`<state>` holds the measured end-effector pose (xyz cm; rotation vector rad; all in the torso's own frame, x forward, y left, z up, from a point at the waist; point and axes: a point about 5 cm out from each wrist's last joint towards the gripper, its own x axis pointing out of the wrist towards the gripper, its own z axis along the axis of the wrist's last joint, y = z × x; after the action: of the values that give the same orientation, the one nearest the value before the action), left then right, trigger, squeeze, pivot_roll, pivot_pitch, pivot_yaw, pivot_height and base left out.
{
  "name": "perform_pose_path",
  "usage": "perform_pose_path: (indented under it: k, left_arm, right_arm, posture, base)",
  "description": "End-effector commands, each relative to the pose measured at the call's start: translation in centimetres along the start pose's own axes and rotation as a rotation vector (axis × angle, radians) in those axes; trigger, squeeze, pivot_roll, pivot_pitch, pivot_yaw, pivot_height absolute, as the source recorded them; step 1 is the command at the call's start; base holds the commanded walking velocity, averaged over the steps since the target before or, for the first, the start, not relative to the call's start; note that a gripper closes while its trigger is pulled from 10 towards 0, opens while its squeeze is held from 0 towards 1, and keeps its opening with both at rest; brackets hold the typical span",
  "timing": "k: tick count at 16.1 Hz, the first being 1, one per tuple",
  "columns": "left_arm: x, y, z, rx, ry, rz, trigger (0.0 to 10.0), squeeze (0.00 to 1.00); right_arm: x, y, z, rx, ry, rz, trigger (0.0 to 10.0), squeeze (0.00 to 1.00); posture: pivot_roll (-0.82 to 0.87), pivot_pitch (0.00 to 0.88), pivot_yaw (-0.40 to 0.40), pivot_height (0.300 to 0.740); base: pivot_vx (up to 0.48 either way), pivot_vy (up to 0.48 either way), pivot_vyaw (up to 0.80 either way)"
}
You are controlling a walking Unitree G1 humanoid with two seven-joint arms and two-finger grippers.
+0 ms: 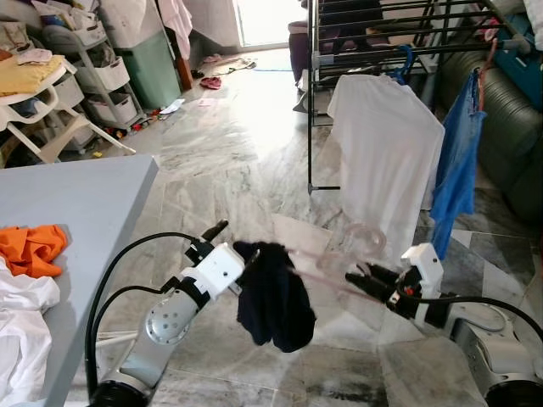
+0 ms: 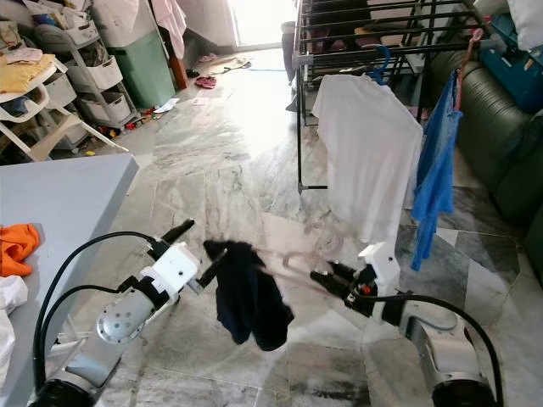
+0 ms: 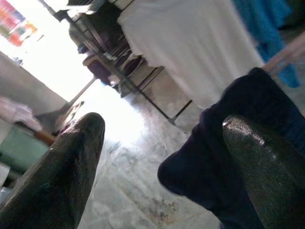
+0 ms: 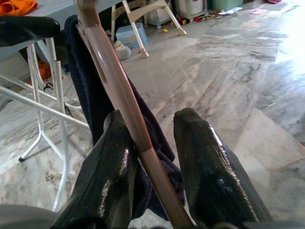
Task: Hang hanger
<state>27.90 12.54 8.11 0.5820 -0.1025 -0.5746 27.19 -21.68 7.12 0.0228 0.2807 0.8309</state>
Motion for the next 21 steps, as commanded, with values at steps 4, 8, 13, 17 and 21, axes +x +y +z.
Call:
perform_pose_path:
  k: [4, 8, 13, 17, 21]
  left_arm:
    - [-0.6, -1.3, 0.2, 0.061, -0.035, -0.193, 10.0, 1.00]
    - [-1.3, -1.7, -0.4, 0.104, -0.025, -0.293, 10.0, 1.00]
    - [-1.1, -1.3, -0.9, 0.084, 0.004, -0.338, 10.0, 0.55]
    - [-2.4, -3.1, -1.8, -0.007, 0.059, -0.521, 0.0, 0.00]
    - [-2.9, -3.7, -2.0, -0.045, 0.074, -0.596, 0.0, 0.00]
  right_arm:
    - [0.3, 0.2, 0.8, -0.030, -0.009, 0.076, 10.0, 0.00]
    - [0.1, 0.7, 0.8, -0.034, 0.013, 0.154, 10.0, 0.00]
    - [-1.2, 0.7, 0.6, -0.056, 0.082, 0.227, 10.0, 0.00]
    - [-1.9, 0.5, 0.9, -0.099, 0.137, 0.281, 10.0, 0.00]
    - [-1.9, 0.5, 1.2, -0.135, 0.167, 0.324, 10.0, 0.00]
  posture:
    - [-0.10, 0.000, 0.132, 0.740]
    - [-0.10, 0.000, 0.134, 0.740]
    - [-0.10, 0.000, 0.139, 0.740]
    - [-0.10, 0.000, 0.142, 0.740]
    - [-0.10, 0.000, 0.143, 0.740]
  base:
    - [0.000, 0.000, 0.00]
    - [0.000, 0.000, 0.00]
    - [0.000, 0.000, 0.00]
    - [0.000, 0.000, 0.00]
    - [0.000, 0.000, 0.00]
